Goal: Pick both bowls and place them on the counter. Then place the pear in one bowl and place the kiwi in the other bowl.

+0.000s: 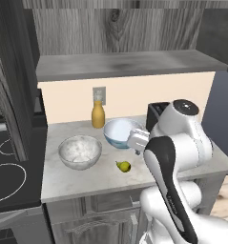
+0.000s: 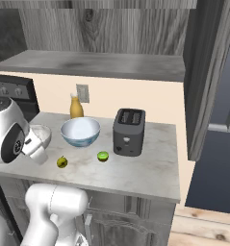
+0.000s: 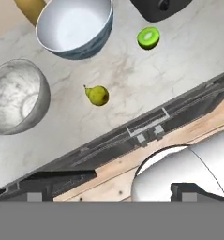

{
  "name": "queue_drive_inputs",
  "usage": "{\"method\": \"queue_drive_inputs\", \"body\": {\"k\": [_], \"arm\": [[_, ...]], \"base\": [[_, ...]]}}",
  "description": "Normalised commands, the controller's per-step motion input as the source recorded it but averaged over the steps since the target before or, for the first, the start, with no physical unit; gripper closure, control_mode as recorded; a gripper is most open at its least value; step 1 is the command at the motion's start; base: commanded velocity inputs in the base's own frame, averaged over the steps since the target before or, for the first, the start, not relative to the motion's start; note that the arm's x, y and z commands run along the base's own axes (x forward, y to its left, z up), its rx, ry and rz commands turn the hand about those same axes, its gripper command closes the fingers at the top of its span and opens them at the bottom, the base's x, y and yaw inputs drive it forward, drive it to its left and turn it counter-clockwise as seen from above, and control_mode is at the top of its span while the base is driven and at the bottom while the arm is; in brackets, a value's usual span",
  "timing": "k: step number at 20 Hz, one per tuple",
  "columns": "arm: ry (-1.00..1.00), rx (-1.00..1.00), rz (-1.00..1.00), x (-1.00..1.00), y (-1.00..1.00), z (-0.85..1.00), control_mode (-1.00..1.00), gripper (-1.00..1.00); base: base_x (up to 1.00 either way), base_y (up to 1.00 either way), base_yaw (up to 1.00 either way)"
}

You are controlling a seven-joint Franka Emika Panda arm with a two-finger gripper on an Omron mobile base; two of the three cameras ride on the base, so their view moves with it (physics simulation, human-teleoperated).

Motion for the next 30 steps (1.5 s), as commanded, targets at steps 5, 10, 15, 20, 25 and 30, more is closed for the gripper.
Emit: {"method": "queue_drive_inputs", "body": {"k": [5, 10, 15, 20, 25, 30], "arm": [[0.0, -0.04, 0.24, 0.48, 0.0, -0.38, -1.0, -1.0], [0.02, -0.15, 0.13, 0.19, -0.04, -0.43, -1.0, -1.0], [0.1, -0.1, 0.05, 0.13, 0.0, -0.46, -1.0, -1.0], [0.1, 0.0, 0.05, 0.41, 0.0, -0.31, -1.0, -1.0], [0.13, -0.02, 0.12, 0.78, 0.0, -0.29, -1.0, -1.0], [0.17, -0.05, 0.13, 0.73, 0.0, -0.33, -1.0, -1.0]], "base": [[0.0, 0.0, 0.0], [0.0, 0.0, 0.0], [0.0, 0.0, 0.0], [0.0, 0.0, 0.0], [0.0, 0.0, 0.0], [0.0, 0.0, 0.0]]}}
